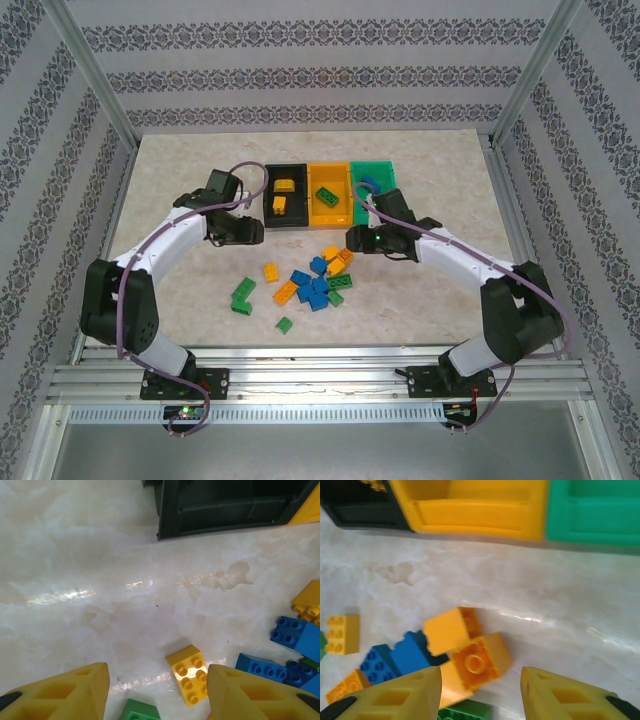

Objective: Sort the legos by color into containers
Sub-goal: Pick up the lego from the center of the table.

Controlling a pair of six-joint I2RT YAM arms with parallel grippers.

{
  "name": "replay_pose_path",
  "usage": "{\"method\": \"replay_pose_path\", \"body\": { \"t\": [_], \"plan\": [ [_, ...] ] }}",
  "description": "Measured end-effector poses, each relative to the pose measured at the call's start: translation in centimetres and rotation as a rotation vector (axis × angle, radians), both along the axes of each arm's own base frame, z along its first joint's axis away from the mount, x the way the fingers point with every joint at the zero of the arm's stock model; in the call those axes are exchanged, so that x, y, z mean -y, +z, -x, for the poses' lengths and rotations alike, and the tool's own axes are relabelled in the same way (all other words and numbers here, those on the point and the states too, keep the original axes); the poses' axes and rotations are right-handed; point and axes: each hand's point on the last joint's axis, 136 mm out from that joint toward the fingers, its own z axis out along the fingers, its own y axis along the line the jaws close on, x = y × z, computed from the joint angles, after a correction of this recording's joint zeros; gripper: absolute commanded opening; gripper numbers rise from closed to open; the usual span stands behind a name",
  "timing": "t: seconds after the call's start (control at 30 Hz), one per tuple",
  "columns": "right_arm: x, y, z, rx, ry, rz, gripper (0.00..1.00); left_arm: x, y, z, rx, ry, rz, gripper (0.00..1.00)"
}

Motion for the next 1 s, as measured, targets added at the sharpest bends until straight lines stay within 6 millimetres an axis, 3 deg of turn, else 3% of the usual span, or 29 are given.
{"method": "replay_pose_path", "body": {
  "t": [0.27, 0.5, 0.73, 1.0],
  "plan": [
    [6.1, -2.5, 2.0, -0.002, -0.14, 0.046, 0.48, 2.9, -3.8, 3.0, -0.167, -0.005, 0.082, 0.56],
    [9.9, -4.3, 3.7, 0.004, -0.244, 0.078, 0.48, 5.2, -6.2, 5.1, -0.256, -0.034, 0.064, 0.57],
    [11.1, -5.2, 4.7, 0.034, -0.281, 0.082, 0.48, 6.0, -8.9, 5.8, -0.336, -0.045, 0.003, 0.55],
    [10.7, -4.4, 3.5, 0.094, -0.281, 0.059, 0.48, 5.8, -8.8, 5.8, -0.361, -0.03, -0.021, 0.3]
  ]
}}
